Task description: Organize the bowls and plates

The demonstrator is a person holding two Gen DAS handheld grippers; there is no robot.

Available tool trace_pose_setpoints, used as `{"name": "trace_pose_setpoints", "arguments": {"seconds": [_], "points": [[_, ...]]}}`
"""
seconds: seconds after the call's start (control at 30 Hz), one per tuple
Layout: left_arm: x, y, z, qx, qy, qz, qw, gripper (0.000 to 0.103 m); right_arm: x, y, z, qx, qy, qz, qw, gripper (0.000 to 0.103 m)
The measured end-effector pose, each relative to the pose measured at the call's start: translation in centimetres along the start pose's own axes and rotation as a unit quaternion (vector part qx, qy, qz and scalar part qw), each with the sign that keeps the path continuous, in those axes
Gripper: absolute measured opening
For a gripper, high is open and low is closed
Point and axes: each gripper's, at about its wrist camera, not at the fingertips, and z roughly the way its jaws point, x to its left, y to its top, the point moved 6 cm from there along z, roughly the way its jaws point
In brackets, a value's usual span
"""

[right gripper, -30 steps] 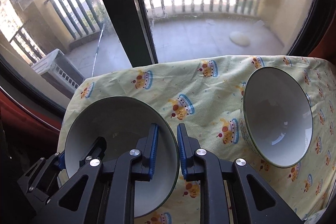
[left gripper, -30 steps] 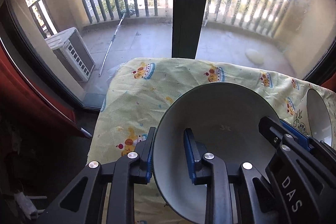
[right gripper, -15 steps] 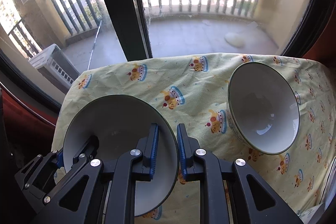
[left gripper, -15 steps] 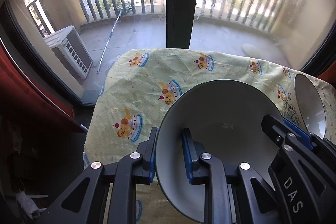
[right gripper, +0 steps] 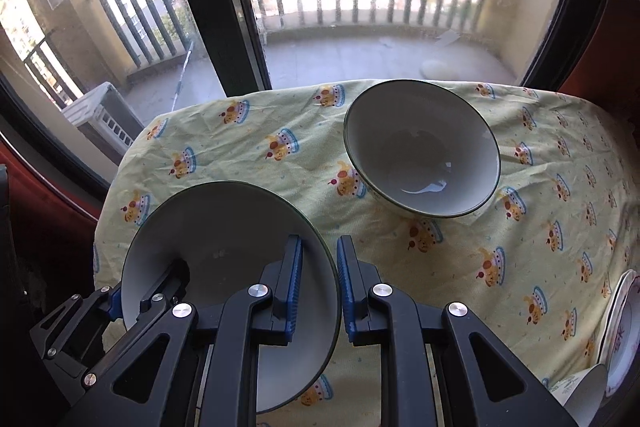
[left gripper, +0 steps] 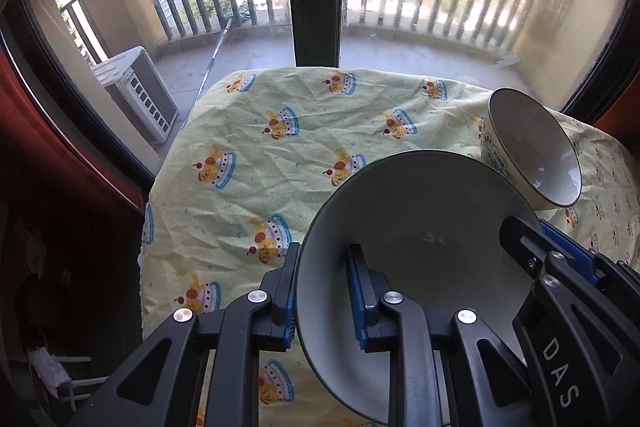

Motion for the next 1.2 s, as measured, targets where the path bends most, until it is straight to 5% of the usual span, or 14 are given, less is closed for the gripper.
{"name": "trace_pose_setpoints", "arguments": {"seconds": [1.2], "points": [[-17.6,-10.1,-11.0,-0.036,0.014,-0.02,0.999,0.02,-19.5,-7.6,-12.2,-0.037,0.031,-0.014,0.999,0.021]]}}
